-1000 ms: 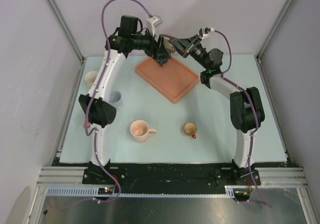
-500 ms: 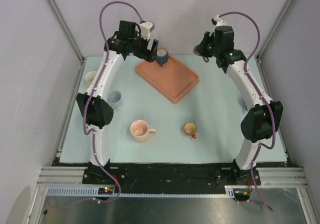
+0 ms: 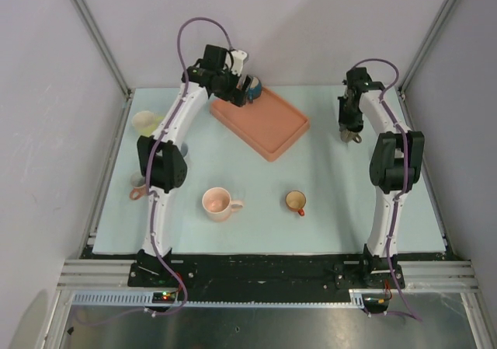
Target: Turn the mug right side up
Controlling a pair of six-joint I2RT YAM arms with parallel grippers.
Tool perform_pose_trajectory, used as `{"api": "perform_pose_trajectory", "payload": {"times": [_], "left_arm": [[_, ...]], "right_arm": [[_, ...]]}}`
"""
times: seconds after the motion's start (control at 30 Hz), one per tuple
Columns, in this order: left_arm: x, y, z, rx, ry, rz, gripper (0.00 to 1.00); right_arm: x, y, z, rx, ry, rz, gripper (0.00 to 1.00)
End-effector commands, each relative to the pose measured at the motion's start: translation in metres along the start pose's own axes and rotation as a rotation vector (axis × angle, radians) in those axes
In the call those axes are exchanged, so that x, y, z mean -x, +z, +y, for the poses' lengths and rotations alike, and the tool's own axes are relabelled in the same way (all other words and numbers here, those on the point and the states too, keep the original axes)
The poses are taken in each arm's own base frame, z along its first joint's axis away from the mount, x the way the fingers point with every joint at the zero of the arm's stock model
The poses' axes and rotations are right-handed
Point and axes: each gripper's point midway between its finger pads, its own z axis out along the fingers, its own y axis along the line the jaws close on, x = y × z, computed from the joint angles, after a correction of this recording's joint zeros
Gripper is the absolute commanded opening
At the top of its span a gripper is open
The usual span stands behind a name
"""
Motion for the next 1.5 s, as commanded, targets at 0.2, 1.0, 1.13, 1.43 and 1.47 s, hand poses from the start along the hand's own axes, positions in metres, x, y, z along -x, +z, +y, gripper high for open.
{"api": "perform_pose_trajectory", "payload": {"times": [0.2, 1.0, 1.13, 1.43, 1.47], "left_arm": [[-0.017, 0.048, -0.014, 0.054, -0.053, 0.044, 0.97], [0.073, 0.123, 0.032, 0.398, 0.477, -0.399, 0.97], [0.078, 0.118, 0.025, 0.261, 0.473, -0.434, 0.99], [0.077, 0.099, 0.041, 0.210, 0.285, -0.434, 1.00], [0.076, 0.098, 0.042, 0.204, 0.267, -0.433, 1.00]], "right_arm": [[-0.029, 0.024, -0.025, -0.046, 0.049, 0.082, 0.10], [-0.021, -0.044, -0.034, -0.107, 0.049, -0.025, 0.72], [-0.021, -0.045, -0.030, -0.099, 0.051, -0.028, 0.72], [0.041, -0.089, 0.019, 0.043, 0.019, -0.206, 0.96], [0.049, -0.094, 0.026, 0.066, 0.023, -0.229, 0.98]]}}
